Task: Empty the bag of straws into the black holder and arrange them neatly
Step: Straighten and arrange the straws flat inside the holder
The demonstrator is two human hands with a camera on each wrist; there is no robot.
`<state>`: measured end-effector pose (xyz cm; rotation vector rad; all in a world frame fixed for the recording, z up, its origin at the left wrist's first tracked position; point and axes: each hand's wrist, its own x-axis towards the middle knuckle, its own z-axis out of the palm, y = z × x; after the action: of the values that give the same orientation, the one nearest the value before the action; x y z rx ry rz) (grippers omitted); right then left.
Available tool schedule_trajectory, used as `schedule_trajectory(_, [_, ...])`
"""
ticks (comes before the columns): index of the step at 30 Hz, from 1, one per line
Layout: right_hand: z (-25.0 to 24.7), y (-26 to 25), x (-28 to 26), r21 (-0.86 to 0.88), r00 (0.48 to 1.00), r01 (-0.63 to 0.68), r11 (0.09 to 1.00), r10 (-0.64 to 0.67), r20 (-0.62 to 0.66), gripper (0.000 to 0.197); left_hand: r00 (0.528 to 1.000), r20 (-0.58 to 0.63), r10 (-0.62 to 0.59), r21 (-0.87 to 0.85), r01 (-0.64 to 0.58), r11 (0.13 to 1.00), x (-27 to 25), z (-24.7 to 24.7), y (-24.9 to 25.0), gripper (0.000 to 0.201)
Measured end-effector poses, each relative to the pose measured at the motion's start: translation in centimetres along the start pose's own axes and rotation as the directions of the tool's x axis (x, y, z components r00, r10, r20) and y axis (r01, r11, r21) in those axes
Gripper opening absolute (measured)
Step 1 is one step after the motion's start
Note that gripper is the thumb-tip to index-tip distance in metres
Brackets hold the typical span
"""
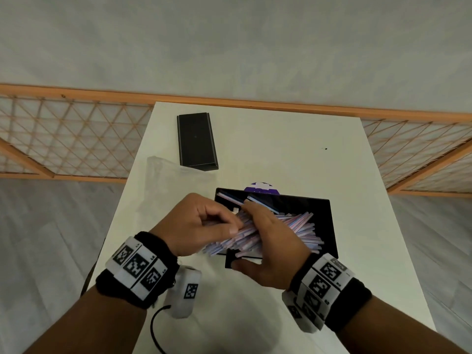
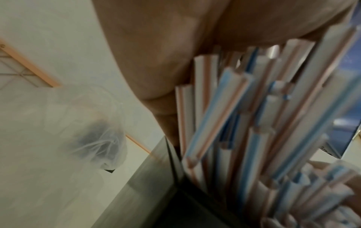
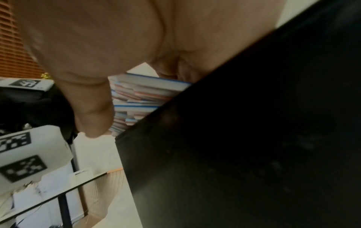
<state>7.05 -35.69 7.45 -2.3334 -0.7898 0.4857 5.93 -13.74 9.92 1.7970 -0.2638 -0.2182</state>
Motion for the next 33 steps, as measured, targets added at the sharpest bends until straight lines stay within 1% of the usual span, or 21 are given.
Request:
schedule_trajectory(2, [0.2,-0.1,0.3,-0.033,0.999,-0.053,0.998,0.053,-0.003,0.107,1.0,-0.015,-0.018,-0.016,0.018,1.0,0.1,0.0,0.2,0.034])
schedule_trajectory(5, [0.0,-0.4,1.0,-0.096,1.0,-0.024,0.995,0.024,-0.004,0.098,0.997,0.039,-0.06,-0.019,0.061,0.998,0.5,0.2,0.6,0.033])
schedule_trajectory(8, [-0.3,-0.9,1.8,-0.064,1.0,0.004,0.998,-0.002,0.028,0.082,0.986,0.084,-0.142,0.115,0.132,0.985,0.8,0.1,2.2,0.036])
schedule_trajectory(11, [-0.9,-1.1,2.4,-0.032,0.996,-0.022,0.999,0.025,0.08,0.082,0.975,-0.018,-0.223,0.372,0.214,0.903,1.3,-0.4,5.9,0.049])
schedule_trajectory(13, [-1.1,-1.2,2.6,-0.087,0.99,-0.034,0.996,0.045,0.135,0.088,0.962,-0.154,-0.224,0.364,0.266,0.893,2.3,-0.5,8.3,0.046])
schedule_trajectory(14, [-1.5,-1.4,2.8,-0.117,0.987,-0.035,0.993,0.053,0.154,0.09,0.944,-0.231,-0.238,0.298,0.301,0.906,3.0,-0.3,9.3,0.042])
schedule_trajectory(15, [-1.8,-1.4,2.9,-0.119,0.984,-0.036,0.992,0.056,0.167,0.091,0.912,-0.291,-0.29,0.17,0.347,0.922,3.9,0.0,9.9,0.037])
schedule_trajectory(16, [-2.1,-1.5,2.9,-0.096,0.983,-0.034,0.995,0.05,0.175,0.091,0.868,-0.312,-0.388,-0.014,0.404,0.915,4.8,0.6,10.2,0.031])
schedule_trajectory(17, [-2.3,-1.6,2.9,-0.073,0.982,-0.023,0.997,0.036,0.186,0.092,0.811,-0.273,-0.517,-0.234,0.465,0.854,5.7,1.4,10.3,0.025])
schedule_trajectory(18, [-2.4,-1.6,2.7,-0.077,0.977,-0.019,0.997,0.035,0.211,0.091,0.743,-0.189,-0.642,-0.446,0.517,0.73,6.3,2.2,10.6,0.02])
schedule_trajectory(19, [-2.4,-1.5,2.7,-0.093,0.973,-0.019,0.996,0.04,0.229,0.089,0.668,-0.098,-0.738,-0.613,0.544,0.574,6.7,3.1,10.6,0.02])
schedule_trajectory(20, [-2.6,-1.7,2.6,-0.121,0.964,-0.032,0.992,0.062,0.259,0.085,0.601,-0.031,-0.799,-0.74,0.524,0.422,7.0,3.7,10.2,0.024])
schedule_trajectory(21, [-3.0,-1.9,2.6,-0.149,0.957,-0.024,0.989,0.065,0.282,0.078,0.555,0.008,-0.832,-0.827,0.471,0.307,7.2,4.3,9.8,0.03])
schedule_trajectory(22, [-3.6,-2.4,2.5,-0.185,0.944,-0.02,0.983,0.08,0.321,0.067,0.528,0.02,-0.849,-0.876,0.418,0.24,7.4,4.6,9.2,0.036])
schedule_trajectory(23, [-4.2,-2.6,2.5,-0.21,0.924,-0.028,0.977,0.106,0.369,0.055,0.506,0.019,-0.862,-0.904,0.378,0.202,7.7,5.0,8.9,0.038])
schedule_trajectory(24, [-4.7,-2.7,2.4,-0.225,0.901,-0.044,0.973,0.136,0.412,0.044,0.493,0.017,-0.87,-0.919,0.35,0.181,7.9,5.3,8.6,0.037])
schedule_trajectory(26, [-5.0,-3.0,2.3,-0.231,0.895,-0.039,0.972,0.137,0.424,0.026,0.48,0.02,-0.877,-0.93,0.33,0.16,8.5,5.6,8.4,0.025])
schedule_trajectory(27, [-5.1,-3.1,2.2,-0.234,0.903,-0.027,0.972,0.124,0.411,0.027,0.466,0.017,-0.884,-0.927,0.339,0.161,8.8,5.6,8.2,0.02])
schedule_trajectory(29, [-5.2,-3.4,2.1,-0.201,0.911,-0.009,0.98,0.091,0.402,0.042,0.434,0.035,-0.9,-0.906,0.395,0.155,9.4,5.6,7.7,0.014])
schedule_trajectory(31, [-5.6,-3.6,1.6,-0.176,0.921,0.004,0.984,0.065,0.385,0.059,0.415,0.098,-0.905,-0.873,0.472,0.122,9.8,5.5,7.0,0.008])
schedule_trajectory(33, [-5.8,-3.5,1.1,-0.265,0.922,0.099,0.959,0.011,0.386,0.076,0.419,0.119,-0.9,-0.841,0.525,0.133,10.2,5.6,6.1,0.01])
